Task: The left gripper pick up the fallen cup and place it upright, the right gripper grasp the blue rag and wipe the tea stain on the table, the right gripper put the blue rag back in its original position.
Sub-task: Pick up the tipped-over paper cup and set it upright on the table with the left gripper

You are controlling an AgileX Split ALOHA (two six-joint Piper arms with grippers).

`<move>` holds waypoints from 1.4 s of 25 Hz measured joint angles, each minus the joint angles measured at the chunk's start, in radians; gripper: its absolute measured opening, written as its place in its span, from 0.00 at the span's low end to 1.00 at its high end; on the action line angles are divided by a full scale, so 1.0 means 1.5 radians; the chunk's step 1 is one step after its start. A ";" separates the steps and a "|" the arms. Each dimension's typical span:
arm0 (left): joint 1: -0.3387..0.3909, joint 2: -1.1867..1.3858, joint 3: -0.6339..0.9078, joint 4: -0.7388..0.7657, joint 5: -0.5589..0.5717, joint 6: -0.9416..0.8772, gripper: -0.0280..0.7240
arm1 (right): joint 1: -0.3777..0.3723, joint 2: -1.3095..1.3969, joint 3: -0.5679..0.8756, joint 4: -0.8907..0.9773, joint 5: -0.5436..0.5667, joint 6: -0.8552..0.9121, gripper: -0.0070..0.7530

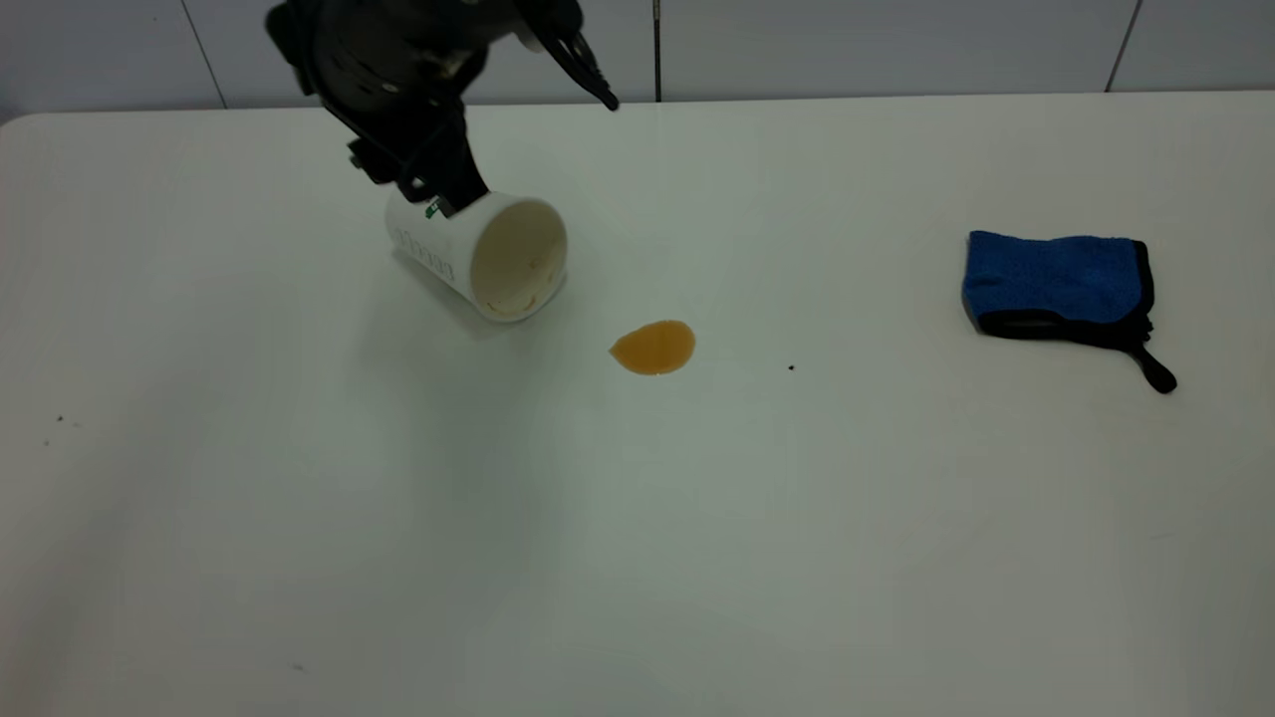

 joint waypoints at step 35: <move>0.003 0.242 -0.160 0.225 -0.039 -0.091 0.60 | 0.000 0.000 0.000 -0.006 0.000 0.000 0.65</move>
